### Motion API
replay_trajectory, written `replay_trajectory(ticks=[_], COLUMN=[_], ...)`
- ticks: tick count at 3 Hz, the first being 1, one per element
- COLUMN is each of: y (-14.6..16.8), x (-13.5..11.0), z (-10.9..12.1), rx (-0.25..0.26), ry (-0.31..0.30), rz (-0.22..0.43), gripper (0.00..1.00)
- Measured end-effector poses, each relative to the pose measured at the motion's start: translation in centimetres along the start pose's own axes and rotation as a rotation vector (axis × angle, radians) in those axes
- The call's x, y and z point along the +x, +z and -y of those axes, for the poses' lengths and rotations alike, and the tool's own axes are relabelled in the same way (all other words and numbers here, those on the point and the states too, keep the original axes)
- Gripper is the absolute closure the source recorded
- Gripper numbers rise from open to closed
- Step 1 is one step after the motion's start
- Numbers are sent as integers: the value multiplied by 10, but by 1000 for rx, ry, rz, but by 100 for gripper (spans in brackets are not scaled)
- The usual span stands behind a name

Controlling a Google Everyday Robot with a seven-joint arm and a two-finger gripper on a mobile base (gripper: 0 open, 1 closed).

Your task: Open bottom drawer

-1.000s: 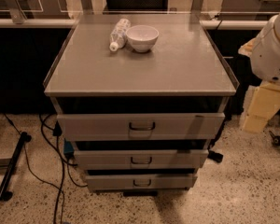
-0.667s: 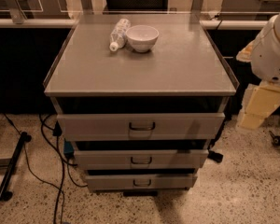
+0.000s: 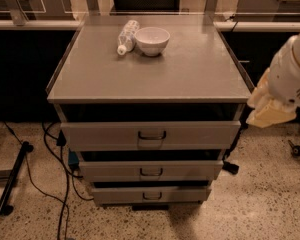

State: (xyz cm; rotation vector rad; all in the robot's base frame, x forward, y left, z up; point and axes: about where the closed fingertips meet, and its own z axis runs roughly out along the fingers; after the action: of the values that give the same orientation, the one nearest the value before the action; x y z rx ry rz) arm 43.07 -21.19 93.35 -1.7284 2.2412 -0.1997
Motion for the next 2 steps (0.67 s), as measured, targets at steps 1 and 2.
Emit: replay_trajectory(ticks=[1,2], y=[50,89], x=[13,20], z=[-29,-54], rx=[-62,-101], ry=[81,142], rz=[71,145], gripper=[93,100])
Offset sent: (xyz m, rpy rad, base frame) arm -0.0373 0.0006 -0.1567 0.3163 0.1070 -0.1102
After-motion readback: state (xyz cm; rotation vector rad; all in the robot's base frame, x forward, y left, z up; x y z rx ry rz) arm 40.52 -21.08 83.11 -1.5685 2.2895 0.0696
